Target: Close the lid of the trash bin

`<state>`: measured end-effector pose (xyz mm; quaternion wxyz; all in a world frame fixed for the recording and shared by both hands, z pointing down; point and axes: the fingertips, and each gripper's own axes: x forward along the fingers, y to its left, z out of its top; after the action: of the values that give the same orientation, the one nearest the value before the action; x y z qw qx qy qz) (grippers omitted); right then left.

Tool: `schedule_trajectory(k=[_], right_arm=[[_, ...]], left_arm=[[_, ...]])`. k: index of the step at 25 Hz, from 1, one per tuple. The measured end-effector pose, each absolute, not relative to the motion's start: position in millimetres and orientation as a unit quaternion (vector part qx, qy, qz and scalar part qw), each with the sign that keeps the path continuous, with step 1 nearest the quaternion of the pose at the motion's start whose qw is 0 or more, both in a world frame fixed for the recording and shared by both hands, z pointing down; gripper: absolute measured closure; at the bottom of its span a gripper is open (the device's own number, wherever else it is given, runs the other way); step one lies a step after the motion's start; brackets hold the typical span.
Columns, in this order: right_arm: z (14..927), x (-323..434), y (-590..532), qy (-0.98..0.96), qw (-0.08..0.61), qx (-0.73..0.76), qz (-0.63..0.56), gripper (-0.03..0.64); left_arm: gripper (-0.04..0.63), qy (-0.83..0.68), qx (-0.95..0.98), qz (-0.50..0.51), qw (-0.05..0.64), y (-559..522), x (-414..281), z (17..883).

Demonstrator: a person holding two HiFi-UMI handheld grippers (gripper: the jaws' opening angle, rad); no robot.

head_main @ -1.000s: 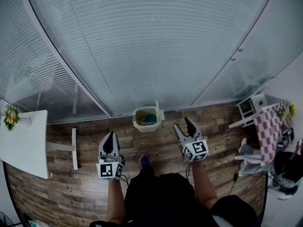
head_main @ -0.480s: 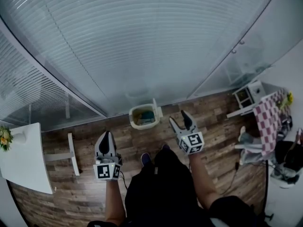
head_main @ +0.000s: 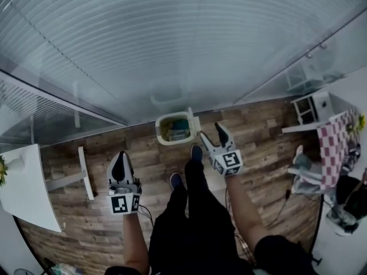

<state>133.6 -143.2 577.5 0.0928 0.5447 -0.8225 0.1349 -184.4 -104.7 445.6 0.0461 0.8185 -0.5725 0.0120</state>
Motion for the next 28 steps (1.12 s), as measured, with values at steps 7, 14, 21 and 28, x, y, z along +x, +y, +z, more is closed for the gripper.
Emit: schedule_trajectory(k=[7, 14, 21, 28], right_arm=[[654, 117, -175, -0.839, 0.108, 0.514, 0.145, 0.356], [715, 116, -197, -0.824, 0.131, 0.519, 0.183, 0.356], [767, 115, -208, -0.819, 0.149, 0.517, 0.201, 0.356], [791, 105, -214, -0.824, 0.158, 0.51, 0.192, 0.356]], left_arm=[[0.589, -0.573, 0.82, 0.015, 0.017, -136, -187, 479], [0.589, -0.587, 0.809, 0.027, 0.023, -155, -207, 513], [0.589, -0.586, 0.809, 0.03, 0.026, -172, -207, 542], [0.589, -0.569, 0.821, 0.044, 0.028, -185, -188, 572]])
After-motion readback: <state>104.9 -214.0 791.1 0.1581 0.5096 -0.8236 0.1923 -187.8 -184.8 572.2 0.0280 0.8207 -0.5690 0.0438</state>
